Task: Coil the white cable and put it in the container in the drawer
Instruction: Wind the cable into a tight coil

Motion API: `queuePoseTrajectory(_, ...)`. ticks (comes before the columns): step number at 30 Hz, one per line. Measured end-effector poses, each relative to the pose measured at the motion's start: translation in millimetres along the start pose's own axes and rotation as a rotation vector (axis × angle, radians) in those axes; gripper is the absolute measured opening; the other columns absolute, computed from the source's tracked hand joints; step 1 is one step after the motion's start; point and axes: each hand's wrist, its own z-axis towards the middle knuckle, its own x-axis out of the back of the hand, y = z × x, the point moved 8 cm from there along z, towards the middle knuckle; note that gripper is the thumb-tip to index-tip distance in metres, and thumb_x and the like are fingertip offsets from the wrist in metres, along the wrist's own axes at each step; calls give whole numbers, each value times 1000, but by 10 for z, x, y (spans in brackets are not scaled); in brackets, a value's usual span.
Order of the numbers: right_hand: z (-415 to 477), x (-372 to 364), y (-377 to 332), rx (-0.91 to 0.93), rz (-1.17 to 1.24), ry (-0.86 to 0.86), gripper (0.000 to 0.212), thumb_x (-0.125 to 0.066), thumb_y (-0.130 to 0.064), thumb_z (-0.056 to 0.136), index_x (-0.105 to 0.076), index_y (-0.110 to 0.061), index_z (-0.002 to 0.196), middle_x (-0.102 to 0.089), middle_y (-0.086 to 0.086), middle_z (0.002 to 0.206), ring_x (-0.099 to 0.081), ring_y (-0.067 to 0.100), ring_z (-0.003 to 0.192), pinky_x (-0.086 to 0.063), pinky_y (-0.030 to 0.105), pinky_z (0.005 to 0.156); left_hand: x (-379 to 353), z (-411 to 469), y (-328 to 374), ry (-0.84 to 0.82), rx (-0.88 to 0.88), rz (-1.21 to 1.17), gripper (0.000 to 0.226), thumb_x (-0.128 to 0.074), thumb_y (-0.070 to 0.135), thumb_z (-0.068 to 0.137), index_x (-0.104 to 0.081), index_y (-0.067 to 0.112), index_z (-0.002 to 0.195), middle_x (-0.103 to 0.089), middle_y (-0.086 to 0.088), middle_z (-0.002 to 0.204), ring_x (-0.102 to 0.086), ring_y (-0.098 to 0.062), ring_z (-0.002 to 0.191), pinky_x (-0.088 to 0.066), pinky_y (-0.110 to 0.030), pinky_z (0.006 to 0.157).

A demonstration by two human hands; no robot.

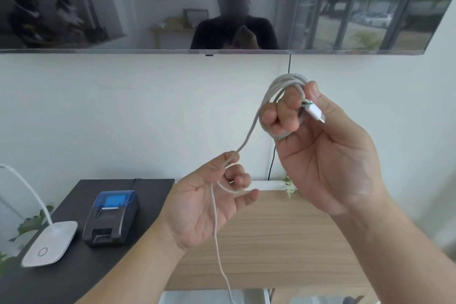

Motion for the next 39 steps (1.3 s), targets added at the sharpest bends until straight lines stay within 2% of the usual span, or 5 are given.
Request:
queuePoseTrajectory(12, 265, 270, -46, 183, -257, 101, 26, -46, -11, 108, -68, -1, 117, -77, 13, 115, -70, 25, 117, -52, 30, 103, -343, -180, -220, 96, -116, 1750, 43, -35, 32, 108, -64, 18, 79, -51, 19, 106, -46, -3, 123, -34, -11, 95)
queuePoseTrajectory(16, 272, 514, 14, 189, -761, 94, 28, -46, -15, 106, -65, -16, 127, -71, 0, 128, -61, 19, 129, -44, 37, 112, -483, -272, -123, 166, -176, 1638, 46, -42, 43, 96, -47, 7, 69, -49, -11, 71, -46, -17, 64, -41, -38, 63)
queuePoseTrajectory(23, -7, 734, 363, 28, -1518, -255, 29, -46, -21, 109, -59, 3, 118, -66, 7, 116, -64, 23, 113, -50, 37, 95, -631, -367, 553, 381, -301, 1502, 52, -55, 52, 86, -48, 20, 46, -55, 15, 90, -57, -6, 96, -34, -25, 85)
queuePoseTrajectory(35, -302, 673, 10, -160, -681, -109, 21, -62, -7, 89, -61, -7, 69, -47, 14, 71, -41, 29, 67, -33, 47, 62, -290, -22, 995, 397, -125, 2348, 53, -73, 10, 85, -29, 23, 59, -40, 5, 65, -37, -15, 55, -33, -31, 54)
queuePoseTrajectory(39, -379, 384, -209, -198, -200, -202, 15, -76, -9, 84, -66, -6, 73, -61, 7, 69, -56, 18, 67, -38, 25, 63, -86, 39, 883, 476, -270, 2041, 63, -68, 35, 97, -20, 21, 59, -22, 8, 53, -18, -14, 48, -18, -25, 47)
